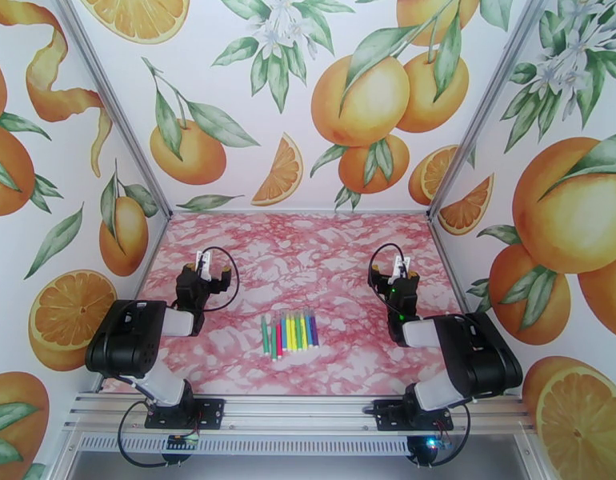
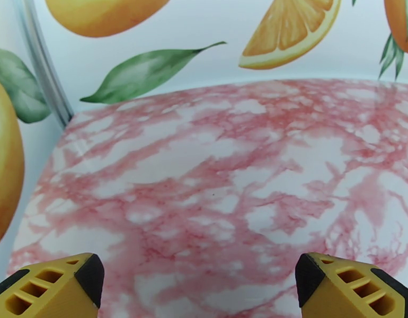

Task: Open the pen caps

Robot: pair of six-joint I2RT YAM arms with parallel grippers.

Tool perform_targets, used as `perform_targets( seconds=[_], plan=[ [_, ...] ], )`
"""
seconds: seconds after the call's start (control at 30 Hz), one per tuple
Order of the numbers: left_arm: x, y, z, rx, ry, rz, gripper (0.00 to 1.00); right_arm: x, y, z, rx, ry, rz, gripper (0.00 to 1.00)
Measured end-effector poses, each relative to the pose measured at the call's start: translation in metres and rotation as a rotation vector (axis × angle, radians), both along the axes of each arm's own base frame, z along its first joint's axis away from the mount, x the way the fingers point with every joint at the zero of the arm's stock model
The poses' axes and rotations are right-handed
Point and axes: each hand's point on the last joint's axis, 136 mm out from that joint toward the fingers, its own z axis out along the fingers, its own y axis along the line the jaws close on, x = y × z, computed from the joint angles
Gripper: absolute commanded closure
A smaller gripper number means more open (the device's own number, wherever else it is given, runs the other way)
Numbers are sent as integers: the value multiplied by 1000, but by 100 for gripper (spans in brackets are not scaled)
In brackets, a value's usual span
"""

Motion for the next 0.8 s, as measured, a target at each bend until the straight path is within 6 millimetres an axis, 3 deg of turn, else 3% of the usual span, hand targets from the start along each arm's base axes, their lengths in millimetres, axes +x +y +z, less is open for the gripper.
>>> perform_targets(
  seconds=[0.33,0.43,0.57,0.67,0.8],
  plan=[
    [-5,2,7,27,34,55,0,-1,-2,5,-2,-7,-12,2],
    [-2,-2,36,38,12,91,0,-5,-6,15,-3,6,-41,2],
    [-11,-3,76,32,-41,127,0,-3,-11,50,16,-4,-81,2],
    [-23,-5,90,17,-35,128,0,-11,-10,75,41,-10,-86,5],
    [-41,-14,103,-5,-22,103,0,-21,-3,88,78,41,-69,8]
  ],
)
